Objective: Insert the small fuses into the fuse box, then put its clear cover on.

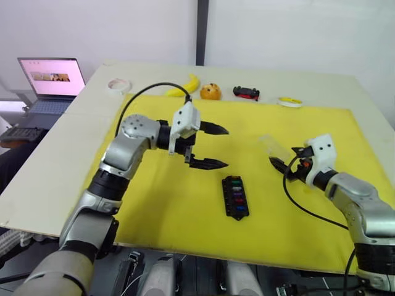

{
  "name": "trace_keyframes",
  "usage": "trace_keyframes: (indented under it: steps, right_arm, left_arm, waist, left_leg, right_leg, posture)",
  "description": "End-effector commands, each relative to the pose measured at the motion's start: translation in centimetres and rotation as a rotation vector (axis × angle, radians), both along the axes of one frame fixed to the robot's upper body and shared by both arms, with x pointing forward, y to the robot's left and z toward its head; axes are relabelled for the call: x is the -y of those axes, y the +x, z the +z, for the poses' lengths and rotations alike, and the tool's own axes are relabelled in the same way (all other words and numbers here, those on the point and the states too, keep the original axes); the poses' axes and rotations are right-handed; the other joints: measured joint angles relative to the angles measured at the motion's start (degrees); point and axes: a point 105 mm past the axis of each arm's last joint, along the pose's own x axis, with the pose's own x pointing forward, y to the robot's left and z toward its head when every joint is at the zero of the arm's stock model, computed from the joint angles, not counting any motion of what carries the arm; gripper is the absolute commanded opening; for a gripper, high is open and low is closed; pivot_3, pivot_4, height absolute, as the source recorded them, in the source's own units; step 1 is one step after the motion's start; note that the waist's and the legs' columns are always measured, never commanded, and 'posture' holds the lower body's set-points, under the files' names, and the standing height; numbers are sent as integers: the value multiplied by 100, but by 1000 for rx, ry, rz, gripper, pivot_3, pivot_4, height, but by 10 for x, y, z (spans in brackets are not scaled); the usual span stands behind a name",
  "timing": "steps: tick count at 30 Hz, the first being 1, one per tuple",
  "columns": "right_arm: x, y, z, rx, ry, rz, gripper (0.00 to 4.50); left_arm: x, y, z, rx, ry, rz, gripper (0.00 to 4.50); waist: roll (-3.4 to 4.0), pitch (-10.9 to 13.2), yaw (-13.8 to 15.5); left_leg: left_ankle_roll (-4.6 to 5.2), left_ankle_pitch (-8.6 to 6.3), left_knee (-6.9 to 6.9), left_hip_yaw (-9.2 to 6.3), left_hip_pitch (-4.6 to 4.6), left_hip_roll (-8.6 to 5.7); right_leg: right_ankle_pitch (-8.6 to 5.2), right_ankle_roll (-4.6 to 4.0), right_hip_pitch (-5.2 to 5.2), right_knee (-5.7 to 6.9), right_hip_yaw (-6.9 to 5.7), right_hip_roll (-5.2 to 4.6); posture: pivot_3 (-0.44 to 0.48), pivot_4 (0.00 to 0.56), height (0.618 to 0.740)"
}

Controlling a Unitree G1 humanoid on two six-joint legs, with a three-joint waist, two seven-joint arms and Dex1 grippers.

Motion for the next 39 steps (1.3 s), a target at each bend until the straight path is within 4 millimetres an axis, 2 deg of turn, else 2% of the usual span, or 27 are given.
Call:
trace_keyframes:
  steps: [1,7,18,21,25,29,35,39]
  right_arm:
    - [-1,9,10,48,-1,7,4438]
    - [-2,21,6,30,15,7,4438]
    - [-7,27,-3,-5,-11,5,4438]
    - [-4,28,-8,-25,-34,-19,3716]
    - [-12,22,2,23,8,33,1729]
    - [-18,11,15,66,20,89,1728]
    - [-27,-21,32,93,43,207,1728]
    - [-24,-63,30,16,24,313,1728]
  left_arm:
    - [5,-2,5,44,-9,1,4500]
    - [5,0,4,51,-9,16,4500]
    - [2,-5,-1,67,1,-3,4500]
    - [1,-6,-1,69,1,-7,4500]
    - [-2,-7,-3,72,8,-21,4500]
    - [-6,-9,-6,64,25,-61,4500]
    - [-15,-21,-14,62,122,-219,4500]
    - [-12,-15,-21,129,234,-315,4500]
  waist:
    - [0,0,-3]
    - [0,0,-6]
    - [0,0,-13]
    - [1,0,-9]
    - [1,0,-7]
    - [1,0,-1]
    - [1,0,14]
    - [1,2,55]
  left_leg:
    - [0,0,0,0,0,0]
    - [0,0,0,0,0,0]
    - [0,0,0,0,0,1]
    - [0,0,0,0,0,1]
    - [0,0,0,0,-1,1]
    - [0,0,0,0,-2,1]
    - [0,0,-1,0,-3,2]
    - [5,-3,0,-9,-7,0]
  right_leg:
    - [0,0,0,0,0,0]
    - [0,0,0,0,0,0]
    - [0,0,-1,0,1,-1]
    - [0,0,-1,0,1,-1]
    - [0,0,-1,-1,1,-2]
    - [0,0,-2,-1,1,-2]
    - [0,0,-2,-1,1,-1]
    - [0,0,4,-12,-5,-2]
  posture:
    - [0,150,740]
    - [0,150,740]
    - [0,150,740]
    - [0,150,740]
    - [0,150,740]
    - [0,150,740]
    - [0,150,740]
    - [0,150,740]
